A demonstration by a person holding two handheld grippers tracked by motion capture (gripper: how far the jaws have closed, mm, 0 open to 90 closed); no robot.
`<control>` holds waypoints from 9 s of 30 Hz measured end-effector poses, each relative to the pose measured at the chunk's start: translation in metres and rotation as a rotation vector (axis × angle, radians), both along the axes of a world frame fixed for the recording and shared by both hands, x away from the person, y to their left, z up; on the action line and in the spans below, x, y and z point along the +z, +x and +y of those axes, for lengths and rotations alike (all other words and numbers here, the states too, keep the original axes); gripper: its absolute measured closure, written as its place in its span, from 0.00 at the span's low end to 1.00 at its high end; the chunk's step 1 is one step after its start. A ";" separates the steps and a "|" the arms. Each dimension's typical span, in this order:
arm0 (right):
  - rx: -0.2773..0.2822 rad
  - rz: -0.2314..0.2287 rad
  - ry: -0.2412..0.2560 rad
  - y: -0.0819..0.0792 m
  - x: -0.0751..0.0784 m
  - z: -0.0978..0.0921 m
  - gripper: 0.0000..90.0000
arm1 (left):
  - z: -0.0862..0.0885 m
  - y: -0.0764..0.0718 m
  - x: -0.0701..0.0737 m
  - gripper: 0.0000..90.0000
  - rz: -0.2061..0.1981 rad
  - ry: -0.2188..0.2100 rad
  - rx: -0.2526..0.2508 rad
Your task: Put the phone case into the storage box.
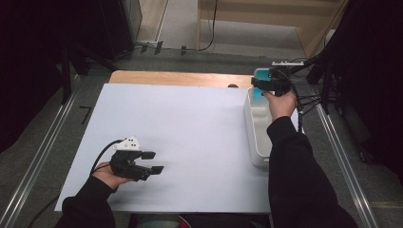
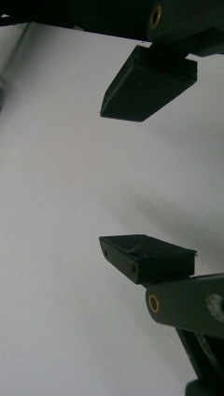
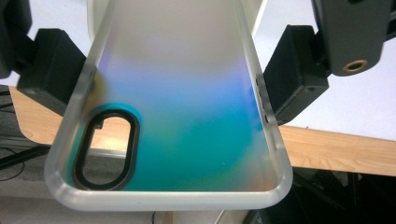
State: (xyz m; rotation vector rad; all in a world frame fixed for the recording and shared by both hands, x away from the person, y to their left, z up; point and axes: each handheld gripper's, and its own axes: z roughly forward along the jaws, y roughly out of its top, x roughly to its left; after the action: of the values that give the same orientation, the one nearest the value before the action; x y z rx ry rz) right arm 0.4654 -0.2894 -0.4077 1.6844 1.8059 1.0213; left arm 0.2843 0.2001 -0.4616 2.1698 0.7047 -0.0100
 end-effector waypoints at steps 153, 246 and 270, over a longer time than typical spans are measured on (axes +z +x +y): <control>0.575 0.008 0.037 -0.128 0.023 0.065 0.14 | 0.001 0.000 0.002 0.35 0.003 -0.022 -0.002; 0.716 0.054 -0.009 -0.235 -0.054 0.066 0.23 | 0.001 -0.002 0.004 0.35 0.001 -0.041 -0.018; 0.699 0.064 -0.013 -0.247 -0.061 0.054 0.23 | 0.000 -0.003 0.005 0.35 0.004 -0.045 -0.028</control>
State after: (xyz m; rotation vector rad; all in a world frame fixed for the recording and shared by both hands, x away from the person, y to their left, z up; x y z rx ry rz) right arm 0.2179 -0.2352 -0.4684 1.0829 2.5104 1.2161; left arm 0.2812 0.2002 -0.4571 2.1373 0.6699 -0.0449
